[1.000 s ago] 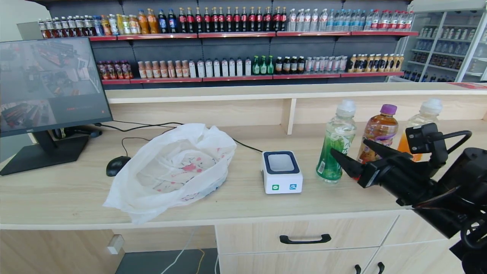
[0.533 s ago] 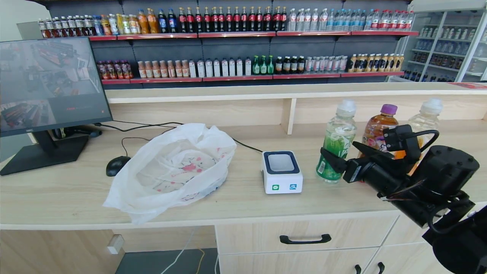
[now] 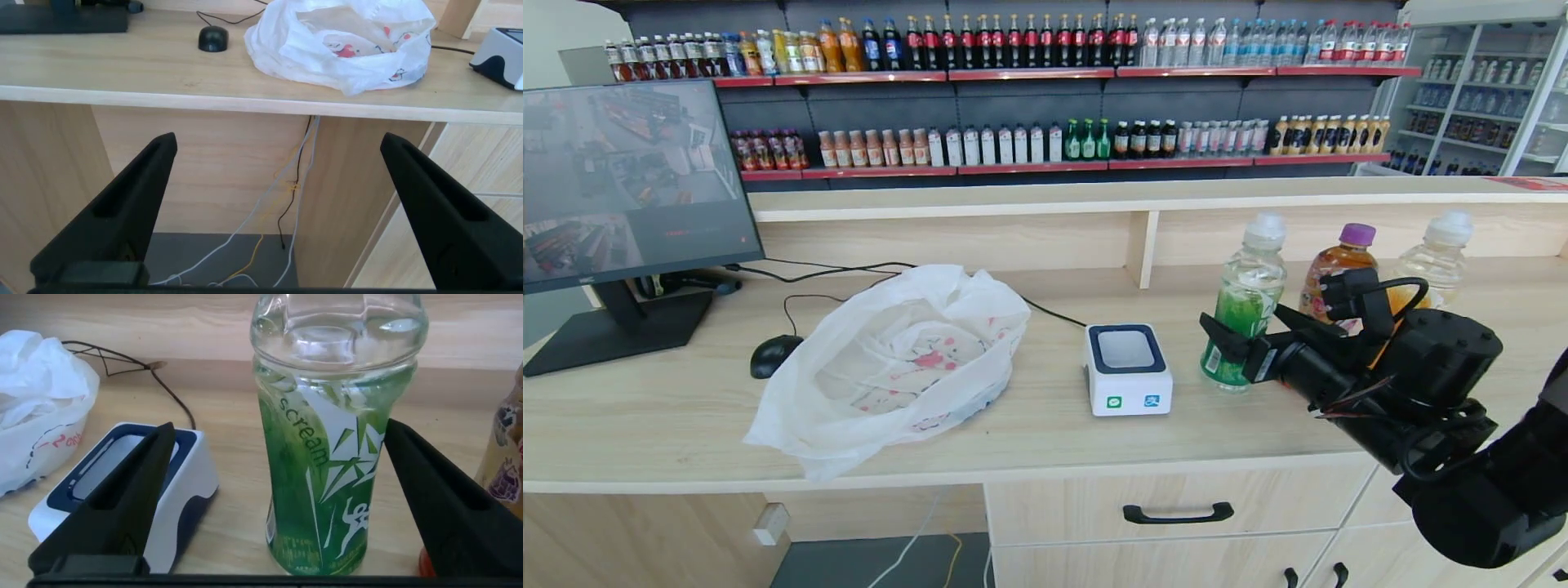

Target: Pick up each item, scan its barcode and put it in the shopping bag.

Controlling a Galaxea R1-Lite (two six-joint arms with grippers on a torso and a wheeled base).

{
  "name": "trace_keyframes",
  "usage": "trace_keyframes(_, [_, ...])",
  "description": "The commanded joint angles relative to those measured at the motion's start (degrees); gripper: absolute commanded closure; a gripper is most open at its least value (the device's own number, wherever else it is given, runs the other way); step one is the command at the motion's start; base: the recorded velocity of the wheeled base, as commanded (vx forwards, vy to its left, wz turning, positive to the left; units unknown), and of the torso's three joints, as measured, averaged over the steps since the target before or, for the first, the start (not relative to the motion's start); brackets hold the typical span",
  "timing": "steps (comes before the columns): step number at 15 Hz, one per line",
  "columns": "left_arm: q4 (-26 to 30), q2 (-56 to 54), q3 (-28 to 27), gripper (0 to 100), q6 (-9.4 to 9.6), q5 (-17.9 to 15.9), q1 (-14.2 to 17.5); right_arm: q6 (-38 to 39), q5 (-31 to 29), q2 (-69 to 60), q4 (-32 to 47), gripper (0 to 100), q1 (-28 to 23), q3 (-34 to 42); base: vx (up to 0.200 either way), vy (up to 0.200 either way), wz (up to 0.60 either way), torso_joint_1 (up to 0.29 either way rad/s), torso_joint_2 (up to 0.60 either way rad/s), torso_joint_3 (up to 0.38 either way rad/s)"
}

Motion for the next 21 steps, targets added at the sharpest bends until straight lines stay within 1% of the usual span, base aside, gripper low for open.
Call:
trace_keyframes(1, [0.01,-0.02,-0.01,0,-0.04,0.01,0.0,0.08,-0.02,0.72,0.01,0,-0.05,-0.59,0.0,0.0,0.0,0.0,0.0,0.0])
trace_keyframes(3, [0.01,-0.02,-0.01,0,-0.04,0.01,0.0,0.17,-0.37,0.81,0.01,0,-0.14,-1.21,0.0,0.0,0.0,0.0,0.0,0.0])
trace_keyframes(8, [0.01,-0.02,-0.01,0,-0.04,0.01,0.0,-0.36,-3.19,3.79,0.19,0,-0.14,-5.87,0.0,0.0,0.0,0.0,0.0,0.0])
trace_keyframes(16, [0.01,-0.02,-0.01,0,-0.04,0.01,0.0,-0.27,-3.27,5.99,0.19,0,-0.49,-7.18,0.0,0.0,0.0,0.0,0.0,0.0])
trace_keyframes(18, [0.01,-0.02,-0.01,0,-0.04,0.01,0.0,-3.87,-3.19,6.52,0.54,0,-1.46,-9.12,0.0,0.0,0.0,0.0,0.0,0.0])
trace_keyframes(21, [0.01,-0.02,-0.01,0,-0.04,0.01,0.0,-3.96,-3.36,7.22,0.63,0,-1.37,-9.91,0.0,0.0,0.0,0.0,0.0,0.0])
